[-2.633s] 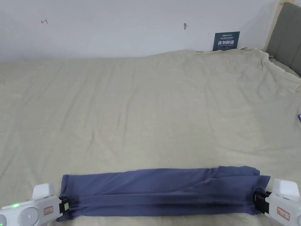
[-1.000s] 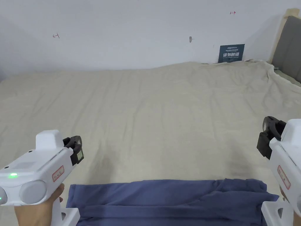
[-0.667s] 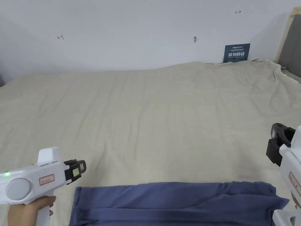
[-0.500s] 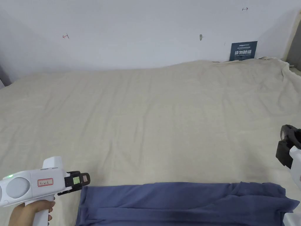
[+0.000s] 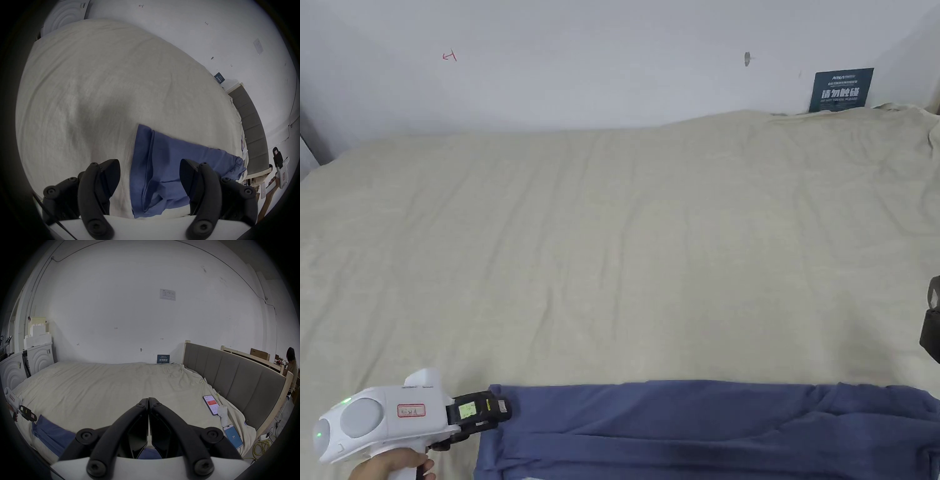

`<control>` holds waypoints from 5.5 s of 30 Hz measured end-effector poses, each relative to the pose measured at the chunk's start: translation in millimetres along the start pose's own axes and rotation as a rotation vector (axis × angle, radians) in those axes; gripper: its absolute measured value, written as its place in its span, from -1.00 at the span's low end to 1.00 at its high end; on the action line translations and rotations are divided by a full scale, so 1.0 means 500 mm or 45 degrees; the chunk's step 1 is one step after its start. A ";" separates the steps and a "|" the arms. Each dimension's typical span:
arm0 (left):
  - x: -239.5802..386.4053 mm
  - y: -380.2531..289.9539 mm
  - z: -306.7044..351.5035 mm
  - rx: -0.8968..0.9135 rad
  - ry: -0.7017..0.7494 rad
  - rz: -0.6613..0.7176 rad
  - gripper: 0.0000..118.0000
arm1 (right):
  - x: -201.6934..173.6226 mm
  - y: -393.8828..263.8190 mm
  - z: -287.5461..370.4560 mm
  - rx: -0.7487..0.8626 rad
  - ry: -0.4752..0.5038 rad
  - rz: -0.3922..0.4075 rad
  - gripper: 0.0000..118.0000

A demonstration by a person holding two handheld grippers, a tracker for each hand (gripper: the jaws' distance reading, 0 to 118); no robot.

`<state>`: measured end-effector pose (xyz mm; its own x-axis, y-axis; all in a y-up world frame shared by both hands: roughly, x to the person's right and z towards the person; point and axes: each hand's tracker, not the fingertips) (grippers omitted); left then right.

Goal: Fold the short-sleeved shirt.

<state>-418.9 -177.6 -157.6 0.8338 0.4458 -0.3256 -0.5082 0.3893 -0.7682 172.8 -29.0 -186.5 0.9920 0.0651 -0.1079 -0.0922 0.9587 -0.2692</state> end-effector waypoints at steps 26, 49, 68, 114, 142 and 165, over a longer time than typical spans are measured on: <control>0.070 0.017 0.033 0.034 0.105 -0.239 -0.99 | 0.022 0.001 -0.005 -0.014 0.008 -0.034 -1.00; 0.169 0.037 0.159 0.069 0.158 -0.219 -0.99 | 0.060 0.003 0.022 0.019 0.029 -0.056 -1.00; 0.504 -0.080 -0.138 -0.251 -0.080 -0.444 -0.99 | 0.111 -0.019 0.047 -0.008 -0.018 -0.084 -1.00; 0.318 -0.137 -0.101 0.352 0.096 -0.492 -1.00 | 0.114 -0.021 0.060 -0.032 -0.033 -0.071 -1.00; 0.438 -0.312 -0.186 0.113 -0.205 -0.491 -1.00 | 0.126 -0.038 0.067 -0.063 -0.031 -0.089 -1.00; 0.304 -0.103 -0.004 0.088 -0.121 -0.374 0.67 | 0.112 -0.027 0.060 -0.056 -0.014 -0.091 -1.00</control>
<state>-265.6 -131.6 -168.5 0.9249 0.3781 -0.0396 -0.2644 0.5649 -0.7816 232.4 -29.8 -160.1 0.9971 0.0004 -0.0763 -0.0247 0.9478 -0.3179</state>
